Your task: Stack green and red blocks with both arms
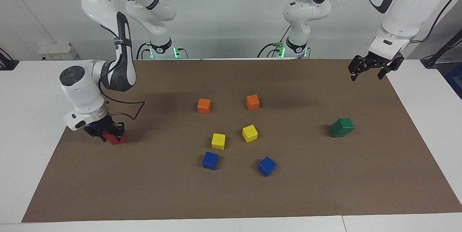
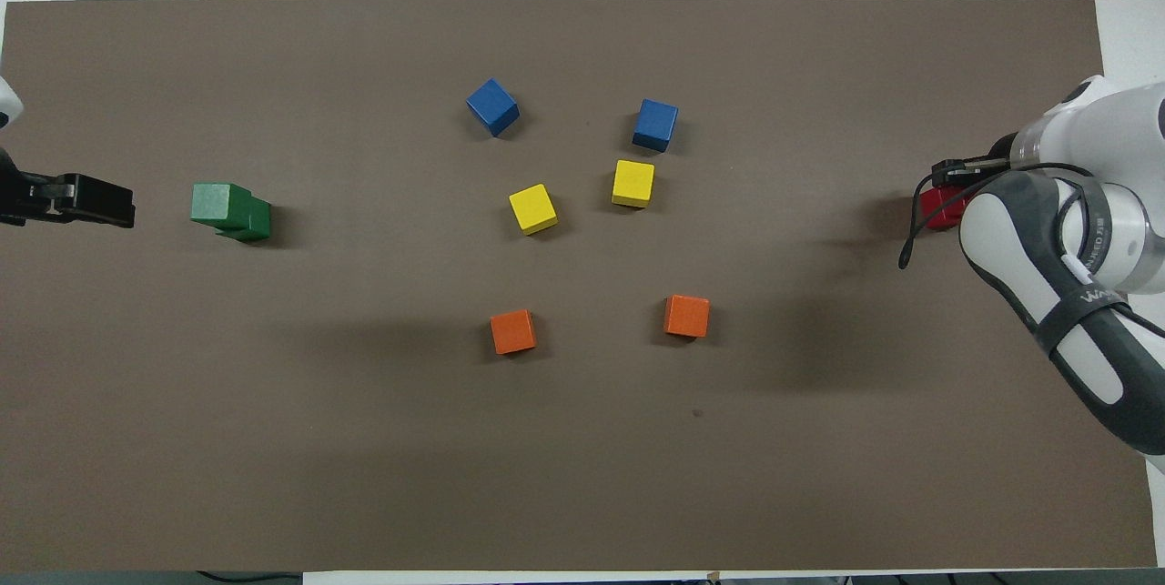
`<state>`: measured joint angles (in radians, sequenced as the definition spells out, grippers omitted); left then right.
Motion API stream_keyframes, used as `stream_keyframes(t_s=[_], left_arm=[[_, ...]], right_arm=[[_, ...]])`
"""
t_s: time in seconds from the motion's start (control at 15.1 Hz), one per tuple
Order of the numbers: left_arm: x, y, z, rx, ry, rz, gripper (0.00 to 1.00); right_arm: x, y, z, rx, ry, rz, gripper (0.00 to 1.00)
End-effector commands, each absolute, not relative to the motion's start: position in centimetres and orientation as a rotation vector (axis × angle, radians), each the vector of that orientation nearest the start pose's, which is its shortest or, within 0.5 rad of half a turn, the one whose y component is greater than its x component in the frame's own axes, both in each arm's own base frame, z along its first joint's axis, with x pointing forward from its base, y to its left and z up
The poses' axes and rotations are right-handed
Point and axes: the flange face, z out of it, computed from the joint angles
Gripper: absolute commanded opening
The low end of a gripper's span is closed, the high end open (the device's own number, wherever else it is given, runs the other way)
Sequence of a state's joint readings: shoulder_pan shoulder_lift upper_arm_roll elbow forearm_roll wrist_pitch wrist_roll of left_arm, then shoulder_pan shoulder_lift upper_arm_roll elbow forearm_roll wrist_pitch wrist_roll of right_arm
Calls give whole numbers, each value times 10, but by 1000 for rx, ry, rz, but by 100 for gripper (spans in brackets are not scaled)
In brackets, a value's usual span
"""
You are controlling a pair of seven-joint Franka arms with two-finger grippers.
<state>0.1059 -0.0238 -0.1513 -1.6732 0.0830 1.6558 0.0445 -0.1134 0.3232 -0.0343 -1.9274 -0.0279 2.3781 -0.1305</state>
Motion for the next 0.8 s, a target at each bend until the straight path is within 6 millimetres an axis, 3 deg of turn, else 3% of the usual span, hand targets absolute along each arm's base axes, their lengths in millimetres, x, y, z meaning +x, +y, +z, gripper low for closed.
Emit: stream_keyframes(t_s=[0.0,0.2,0.4,0.46,0.6,0.66,0.73], left_arm=[[552,-14,588,-3081,115,12,100],[554,-18,590,-3127,107,7,100],[554,-18,587,-3127,102,38,100],[554,-19,586,-3127,107,43,100],[555,-23,586,-3126,121,36,100],[554,-35,588,-3125,155,21,100],[555,-33,587,-3127,150,21,100]], right_arm=[[621,-89,336,-3175,-14,-191,100],[628,-88,366,-3174,-9,-94,100],[633,-87,431,-3184,-44,-6,100],[630,-71,457,-3187,-102,-7,100],[609,-57,514,-3189,-140,-63,100],[597,-54,538,-3190,-145,-76,100],[584,-43,557,-3185,-162,-70,100]])
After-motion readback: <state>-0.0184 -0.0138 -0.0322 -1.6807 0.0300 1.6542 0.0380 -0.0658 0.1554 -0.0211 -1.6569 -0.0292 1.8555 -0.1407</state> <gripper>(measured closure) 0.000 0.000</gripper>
